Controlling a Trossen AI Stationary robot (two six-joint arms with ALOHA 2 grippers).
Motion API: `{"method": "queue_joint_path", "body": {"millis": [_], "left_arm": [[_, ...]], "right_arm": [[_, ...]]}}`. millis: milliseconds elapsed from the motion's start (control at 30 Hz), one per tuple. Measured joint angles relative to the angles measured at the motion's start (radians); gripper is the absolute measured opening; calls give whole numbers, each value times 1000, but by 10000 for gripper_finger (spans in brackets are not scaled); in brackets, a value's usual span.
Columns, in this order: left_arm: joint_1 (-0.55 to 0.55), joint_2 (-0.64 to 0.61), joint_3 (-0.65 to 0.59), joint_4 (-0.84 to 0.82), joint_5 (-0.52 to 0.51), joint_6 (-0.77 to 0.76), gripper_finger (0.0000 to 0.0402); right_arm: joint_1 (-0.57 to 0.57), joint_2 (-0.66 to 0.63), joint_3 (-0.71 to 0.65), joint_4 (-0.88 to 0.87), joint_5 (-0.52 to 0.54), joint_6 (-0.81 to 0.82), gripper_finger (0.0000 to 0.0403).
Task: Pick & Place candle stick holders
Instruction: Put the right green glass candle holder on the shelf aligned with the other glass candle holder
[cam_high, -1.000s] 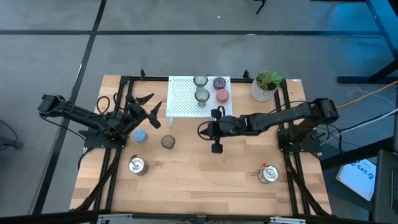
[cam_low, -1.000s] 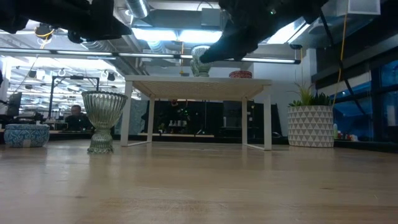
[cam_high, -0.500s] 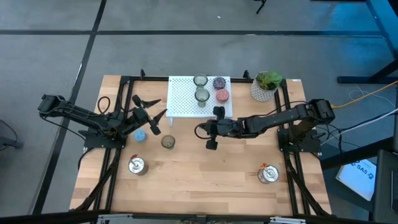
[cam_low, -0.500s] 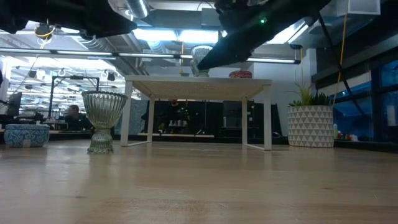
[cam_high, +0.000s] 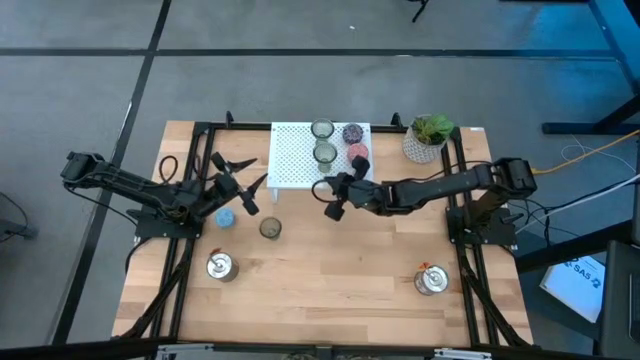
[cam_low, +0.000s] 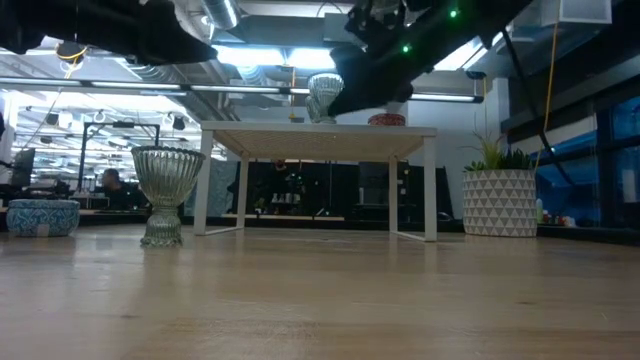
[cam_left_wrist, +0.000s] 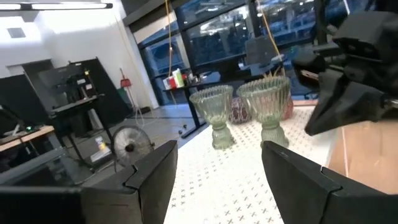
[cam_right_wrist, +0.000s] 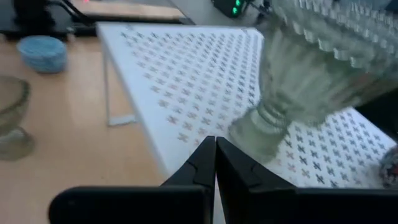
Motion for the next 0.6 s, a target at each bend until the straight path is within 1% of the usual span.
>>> {"method": "queue_joint_path", "body": {"millis": [333,600], "left_arm": [[0,0,0,-2,0,-54,230],[0,0,0,-12,0,-54,230]], "right_arm": [[-64,25,0,-7,-2,4,13],[-89,34,0,32,-60,4,14]]}}
